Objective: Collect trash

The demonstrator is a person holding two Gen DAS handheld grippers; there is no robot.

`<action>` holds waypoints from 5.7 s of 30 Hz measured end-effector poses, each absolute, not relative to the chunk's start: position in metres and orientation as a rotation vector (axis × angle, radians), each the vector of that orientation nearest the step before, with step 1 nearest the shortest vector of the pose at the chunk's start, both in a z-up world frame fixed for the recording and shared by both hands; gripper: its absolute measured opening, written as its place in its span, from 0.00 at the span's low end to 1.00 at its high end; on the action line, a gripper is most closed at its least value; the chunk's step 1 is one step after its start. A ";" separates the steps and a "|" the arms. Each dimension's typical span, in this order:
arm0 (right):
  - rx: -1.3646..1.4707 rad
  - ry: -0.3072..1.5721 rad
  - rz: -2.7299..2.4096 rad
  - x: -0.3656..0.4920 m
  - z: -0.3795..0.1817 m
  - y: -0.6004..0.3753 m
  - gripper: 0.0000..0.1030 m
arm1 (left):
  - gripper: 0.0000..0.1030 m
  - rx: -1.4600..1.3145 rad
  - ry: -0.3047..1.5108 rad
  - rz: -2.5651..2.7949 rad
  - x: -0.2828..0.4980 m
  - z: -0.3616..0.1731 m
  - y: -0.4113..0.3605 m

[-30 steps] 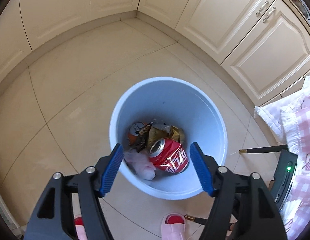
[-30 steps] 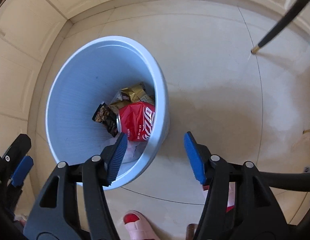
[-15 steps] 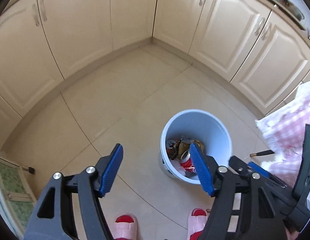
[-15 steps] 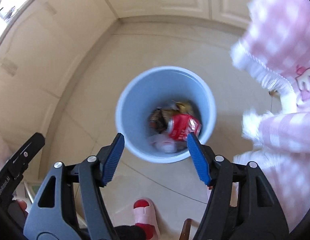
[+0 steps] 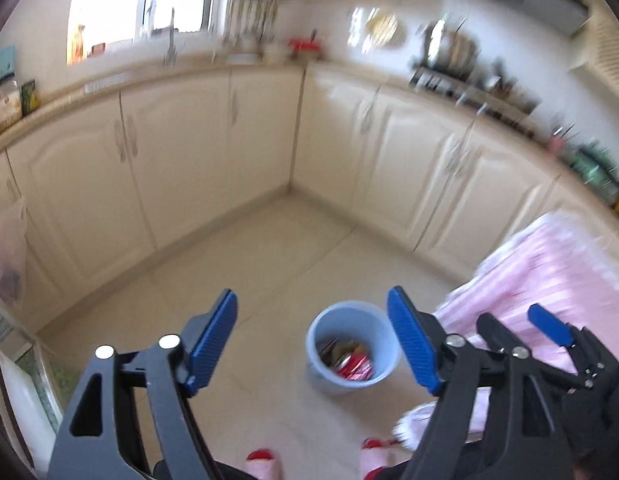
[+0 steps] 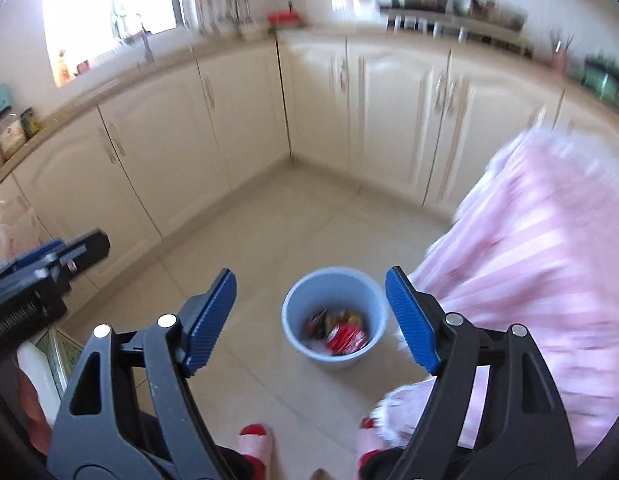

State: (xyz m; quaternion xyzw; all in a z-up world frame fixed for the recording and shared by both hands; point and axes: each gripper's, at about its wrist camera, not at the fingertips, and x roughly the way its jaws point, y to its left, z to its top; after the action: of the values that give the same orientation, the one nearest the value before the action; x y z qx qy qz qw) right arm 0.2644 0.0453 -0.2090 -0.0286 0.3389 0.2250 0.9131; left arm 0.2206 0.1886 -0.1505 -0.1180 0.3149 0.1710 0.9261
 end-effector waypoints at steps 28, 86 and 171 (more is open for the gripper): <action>0.011 0.142 0.273 0.028 0.001 -0.175 0.93 | 0.89 -0.071 0.204 0.139 0.031 0.046 -0.023; 0.026 0.123 0.287 0.020 0.002 -0.191 0.94 | 0.89 -0.037 0.233 0.081 0.034 0.038 -0.022; 0.017 0.149 0.267 0.028 -0.004 -0.188 0.94 | 0.89 -0.077 0.328 0.078 0.055 0.015 -0.025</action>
State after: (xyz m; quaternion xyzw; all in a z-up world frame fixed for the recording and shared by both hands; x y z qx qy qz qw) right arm 0.0277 -0.1878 -0.0041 0.0084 0.0744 0.1331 0.9883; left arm 0.0553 -0.0245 0.0146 -0.0383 0.1633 0.0390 0.9851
